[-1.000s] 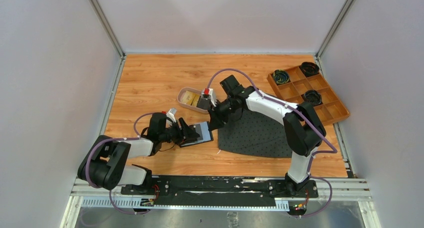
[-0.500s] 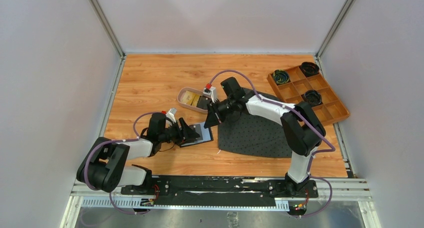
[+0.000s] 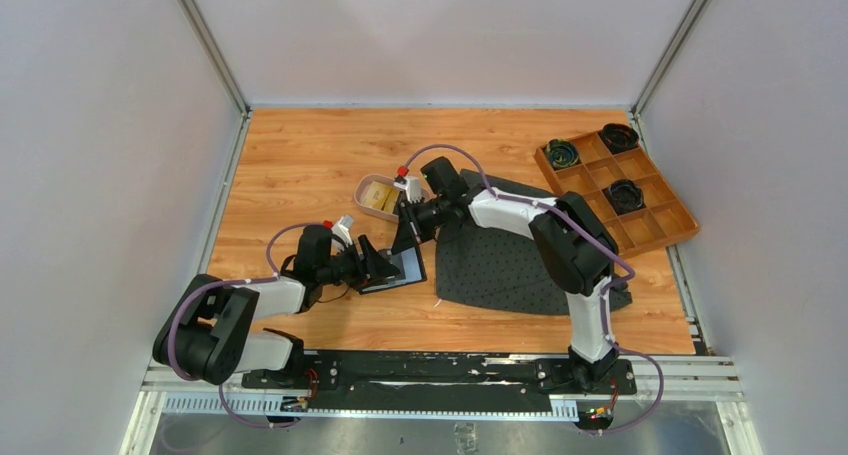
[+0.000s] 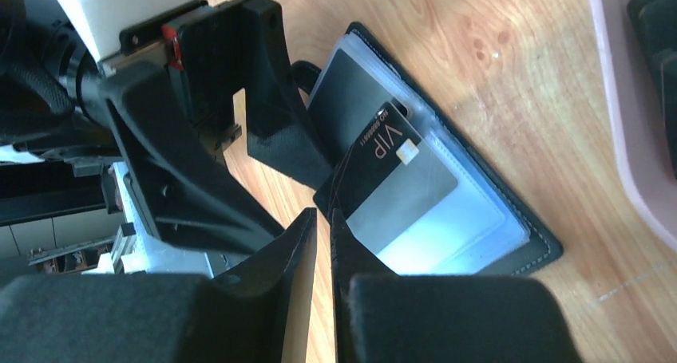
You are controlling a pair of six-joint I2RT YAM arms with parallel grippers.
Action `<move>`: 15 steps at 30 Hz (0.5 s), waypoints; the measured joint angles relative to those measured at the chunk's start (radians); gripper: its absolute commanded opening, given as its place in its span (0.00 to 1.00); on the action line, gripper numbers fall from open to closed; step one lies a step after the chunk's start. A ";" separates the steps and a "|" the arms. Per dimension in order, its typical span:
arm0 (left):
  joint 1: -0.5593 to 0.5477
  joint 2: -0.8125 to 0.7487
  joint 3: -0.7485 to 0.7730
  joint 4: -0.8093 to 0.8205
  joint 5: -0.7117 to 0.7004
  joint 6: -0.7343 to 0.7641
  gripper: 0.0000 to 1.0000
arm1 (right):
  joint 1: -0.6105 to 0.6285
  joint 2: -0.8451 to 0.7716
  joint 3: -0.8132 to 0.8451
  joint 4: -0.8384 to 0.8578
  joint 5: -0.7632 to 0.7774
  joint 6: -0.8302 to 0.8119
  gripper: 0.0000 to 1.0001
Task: Put the credit cards into the card holder
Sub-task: Insert the credit card into the card holder.
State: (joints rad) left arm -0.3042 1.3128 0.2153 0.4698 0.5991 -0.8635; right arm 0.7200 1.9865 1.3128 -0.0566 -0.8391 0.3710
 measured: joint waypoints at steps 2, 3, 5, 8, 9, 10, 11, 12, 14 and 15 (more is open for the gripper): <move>0.000 0.000 0.000 0.000 0.000 0.001 0.62 | 0.009 0.018 0.026 0.000 0.006 0.016 0.15; 0.000 0.000 0.000 0.000 0.001 0.002 0.62 | 0.015 0.028 0.043 0.000 0.010 0.027 0.15; 0.000 0.000 0.000 0.000 0.002 0.004 0.62 | 0.028 0.045 0.071 0.001 0.012 0.050 0.15; 0.000 0.000 0.000 0.000 0.003 0.008 0.62 | 0.051 0.069 0.105 0.005 0.013 0.086 0.16; 0.000 0.000 0.000 0.000 0.004 0.008 0.62 | 0.058 0.076 0.111 0.006 0.014 0.096 0.15; 0.000 0.000 0.000 0.000 0.004 0.008 0.62 | 0.065 0.085 0.117 0.006 0.014 0.110 0.15; 0.000 0.000 0.000 0.001 0.004 0.008 0.62 | 0.071 0.094 0.122 0.007 0.015 0.121 0.15; 0.000 0.000 0.000 0.000 0.004 0.008 0.62 | 0.079 0.104 0.125 0.006 0.020 0.136 0.15; 0.000 0.000 0.000 0.000 0.004 0.008 0.63 | 0.089 0.115 0.125 0.005 0.029 0.154 0.15; 0.000 0.000 0.000 0.000 0.004 0.008 0.62 | 0.093 0.120 0.126 0.005 0.035 0.164 0.15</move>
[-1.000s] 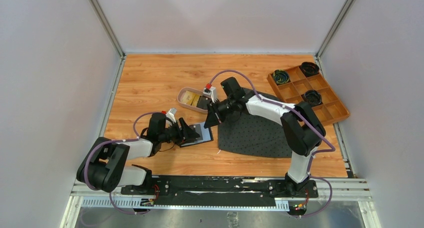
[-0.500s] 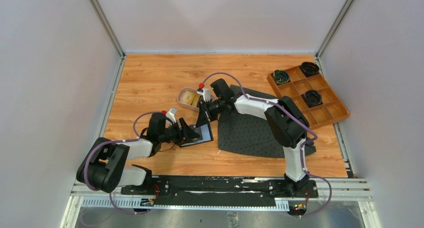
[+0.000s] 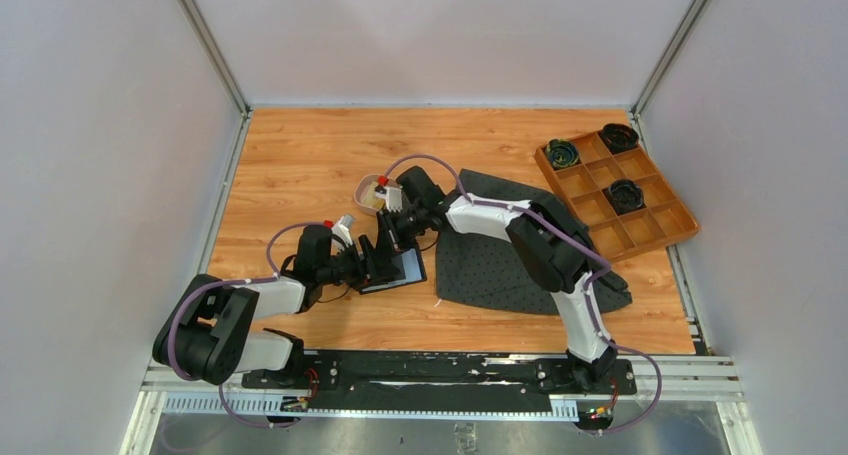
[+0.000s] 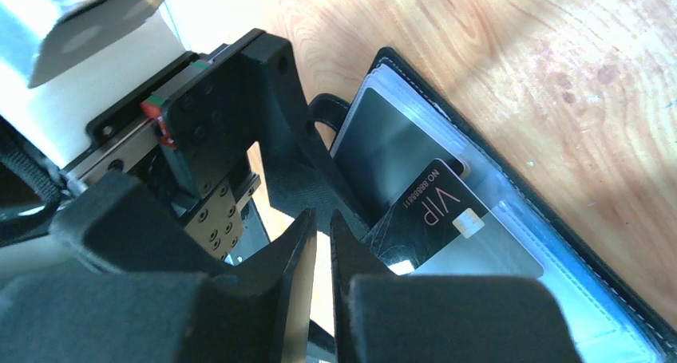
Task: Put the credit cards into the card holder
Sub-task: Insert the credit card into the card holder.
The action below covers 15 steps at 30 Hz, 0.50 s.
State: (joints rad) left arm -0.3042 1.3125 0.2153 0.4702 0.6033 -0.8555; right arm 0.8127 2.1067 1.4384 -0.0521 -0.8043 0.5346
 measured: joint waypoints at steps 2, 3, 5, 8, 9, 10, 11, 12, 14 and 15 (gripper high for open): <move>0.000 0.000 0.000 0.000 0.000 0.000 0.62 | 0.006 0.006 0.001 0.000 0.017 0.017 0.15; 0.000 0.000 0.000 0.000 0.000 0.000 0.62 | 0.009 0.006 0.001 -0.001 0.027 0.024 0.16; 0.000 0.000 0.000 0.000 0.001 0.002 0.63 | 0.013 0.007 0.006 -0.007 0.046 0.031 0.16; 0.000 0.000 0.000 0.002 0.003 0.004 0.63 | 0.019 0.008 0.021 -0.023 0.077 0.035 0.16; 0.000 0.000 0.000 0.003 0.003 0.004 0.63 | 0.021 0.011 0.027 -0.028 0.088 0.035 0.17; 0.000 0.000 0.000 0.003 0.003 0.005 0.63 | 0.024 0.014 0.034 -0.033 0.098 0.036 0.17; 0.000 0.000 0.000 0.003 0.003 0.005 0.63 | 0.027 0.019 0.042 -0.039 0.105 0.037 0.17; 0.000 0.000 0.000 0.003 0.004 0.006 0.63 | 0.031 0.024 0.048 -0.045 0.116 0.037 0.17; 0.000 0.000 0.000 0.003 0.004 0.006 0.63 | 0.040 0.035 0.062 -0.061 0.135 0.037 0.17; 0.000 0.000 0.000 0.003 0.005 0.007 0.63 | 0.045 0.041 0.068 -0.071 0.147 0.037 0.18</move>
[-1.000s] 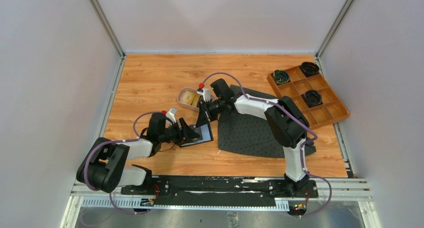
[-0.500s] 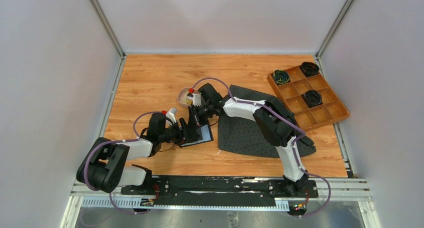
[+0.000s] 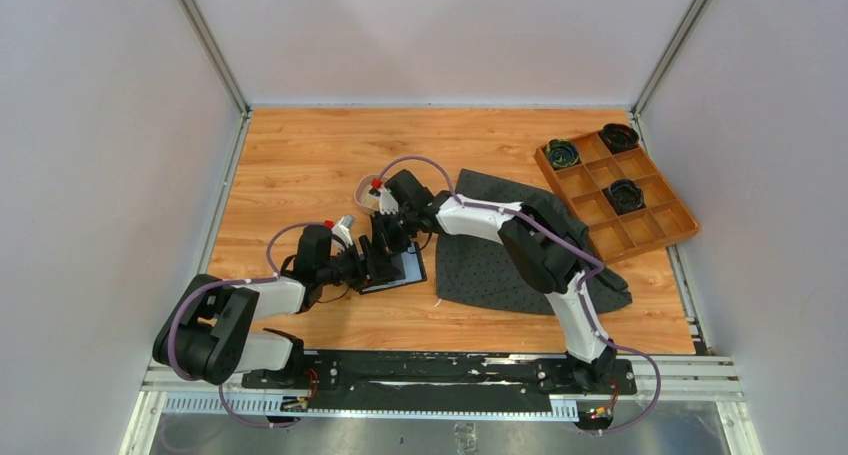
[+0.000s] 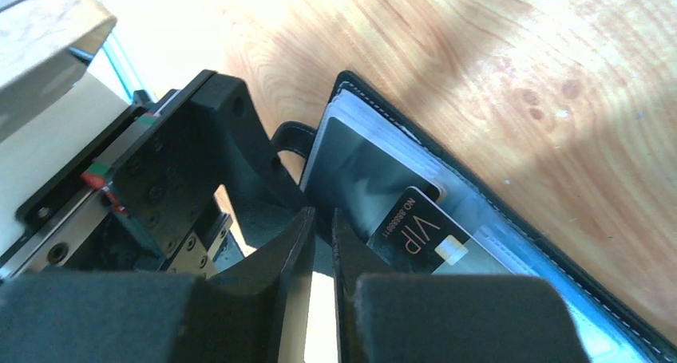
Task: Put the credit cards into the card holder
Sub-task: Insert the credit card into the card holder.
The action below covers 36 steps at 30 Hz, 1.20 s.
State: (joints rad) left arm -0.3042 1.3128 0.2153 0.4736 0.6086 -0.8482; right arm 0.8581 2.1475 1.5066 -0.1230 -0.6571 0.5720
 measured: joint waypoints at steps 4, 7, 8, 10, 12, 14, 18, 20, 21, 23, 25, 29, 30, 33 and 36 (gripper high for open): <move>0.000 0.000 -0.002 0.001 0.005 0.000 0.63 | 0.009 0.012 0.019 -0.035 0.042 -0.003 0.18; 0.000 0.000 -0.002 0.001 0.006 0.000 0.63 | 0.013 0.012 0.022 -0.064 0.081 -0.011 0.18; 0.000 0.000 -0.002 0.001 0.006 0.000 0.63 | 0.015 0.012 0.023 -0.074 0.097 -0.016 0.18; 0.000 0.000 -0.002 0.002 0.006 0.000 0.63 | 0.017 0.012 0.023 -0.095 0.123 -0.027 0.18; 0.000 0.000 -0.002 0.002 0.006 0.000 0.63 | 0.018 0.009 0.024 -0.106 0.140 -0.039 0.18; 0.000 0.000 -0.002 0.002 0.006 0.000 0.63 | 0.019 0.001 0.024 -0.118 0.168 -0.053 0.18; 0.000 0.002 -0.002 0.004 0.007 0.000 0.63 | 0.019 -0.016 0.021 -0.143 0.234 -0.084 0.18; 0.000 0.003 -0.002 0.004 0.008 0.000 0.63 | 0.019 -0.025 0.019 -0.156 0.263 -0.098 0.18; 0.000 0.003 -0.002 0.005 0.008 0.000 0.63 | 0.019 -0.029 0.019 -0.160 0.275 -0.103 0.18; 0.000 0.003 -0.002 0.005 0.008 -0.001 0.63 | 0.020 -0.039 0.017 -0.168 0.303 -0.117 0.18; 0.000 0.003 -0.002 0.004 0.008 0.000 0.63 | 0.020 -0.049 0.013 -0.174 0.321 -0.130 0.19; 0.000 0.003 -0.002 0.005 0.009 -0.001 0.64 | 0.020 -0.062 0.008 -0.186 0.316 -0.166 0.20; 0.000 0.003 -0.002 0.005 0.009 -0.001 0.64 | 0.020 -0.068 0.008 -0.188 0.304 -0.185 0.20; 0.000 0.003 -0.002 0.005 0.009 -0.001 0.64 | 0.020 -0.085 0.003 -0.191 0.291 -0.217 0.21; 0.000 0.002 -0.001 0.004 0.009 -0.004 0.64 | 0.016 -0.125 -0.016 -0.193 0.290 -0.248 0.21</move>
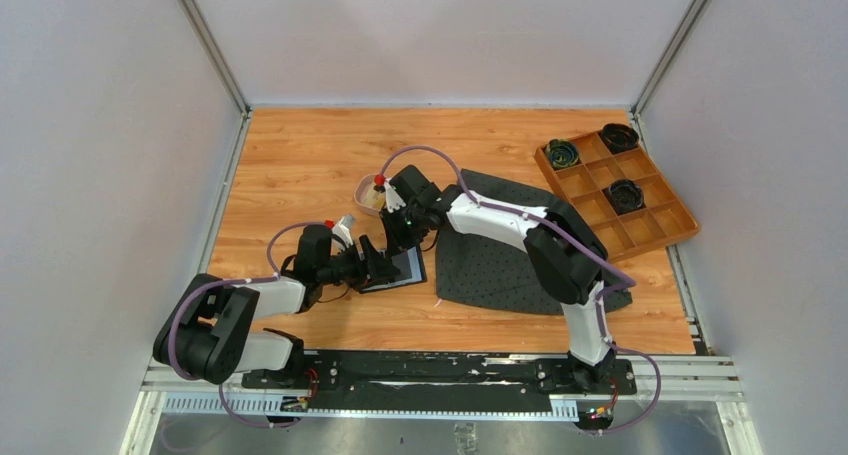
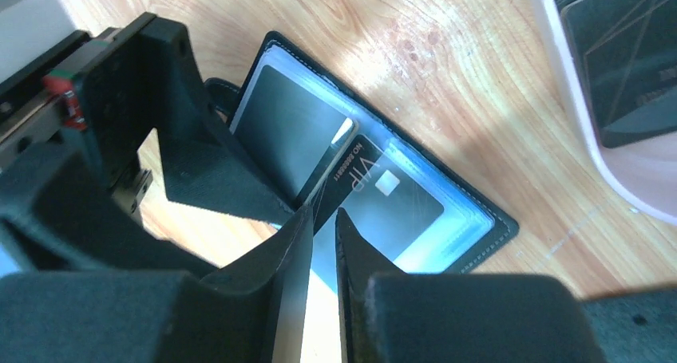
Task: Put the credit cards into the card holder
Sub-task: Insert the credit card into the card holder.
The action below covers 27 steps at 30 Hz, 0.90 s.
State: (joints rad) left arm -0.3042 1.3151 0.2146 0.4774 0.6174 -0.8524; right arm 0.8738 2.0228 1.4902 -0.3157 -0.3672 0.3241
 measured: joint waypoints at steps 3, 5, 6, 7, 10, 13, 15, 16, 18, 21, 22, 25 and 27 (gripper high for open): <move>0.000 0.000 0.003 -0.003 0.000 -0.004 0.64 | -0.009 -0.041 -0.019 0.001 0.001 -0.025 0.21; 0.000 0.001 0.006 -0.008 0.000 -0.008 0.65 | -0.020 -0.064 -0.034 0.001 0.002 -0.041 0.21; 0.000 0.002 0.009 -0.009 0.000 -0.010 0.66 | -0.027 -0.072 -0.044 0.002 0.009 -0.051 0.21; 0.000 0.004 0.012 -0.010 0.000 -0.012 0.66 | -0.034 -0.080 -0.055 0.001 0.017 -0.060 0.21; 0.000 0.007 0.022 -0.017 -0.001 -0.013 0.66 | -0.055 -0.092 -0.080 0.000 0.050 -0.082 0.20; 0.000 0.014 0.031 -0.025 -0.002 -0.014 0.66 | -0.076 -0.094 -0.106 0.001 0.108 -0.099 0.20; 0.000 0.019 0.036 -0.031 -0.001 -0.015 0.66 | -0.084 -0.094 -0.122 -0.002 0.138 -0.109 0.20; -0.002 0.023 0.040 -0.032 -0.001 -0.015 0.66 | -0.088 -0.094 -0.127 -0.005 0.150 -0.112 0.19; -0.004 0.034 0.050 -0.034 -0.001 -0.015 0.66 | -0.093 -0.093 -0.131 -0.013 0.166 -0.117 0.19; -0.011 0.059 0.069 -0.038 -0.001 -0.015 0.66 | -0.093 -0.092 -0.131 -0.015 0.173 -0.123 0.19; -0.013 0.066 0.074 -0.038 -0.001 -0.015 0.66 | -0.093 -0.089 -0.131 -0.015 0.174 -0.124 0.19; -0.022 0.089 0.093 -0.039 -0.001 -0.015 0.66 | -0.093 -0.074 -0.131 -0.019 0.169 -0.125 0.18; -0.027 0.102 0.106 -0.039 -0.002 -0.015 0.66 | -0.093 -0.060 -0.131 -0.023 0.161 -0.124 0.18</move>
State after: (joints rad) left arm -0.3313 1.4174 0.3202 0.4381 0.6159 -0.8677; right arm 0.7811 1.9625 1.3594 -0.3382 -0.2066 0.1997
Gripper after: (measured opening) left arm 0.657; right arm 0.185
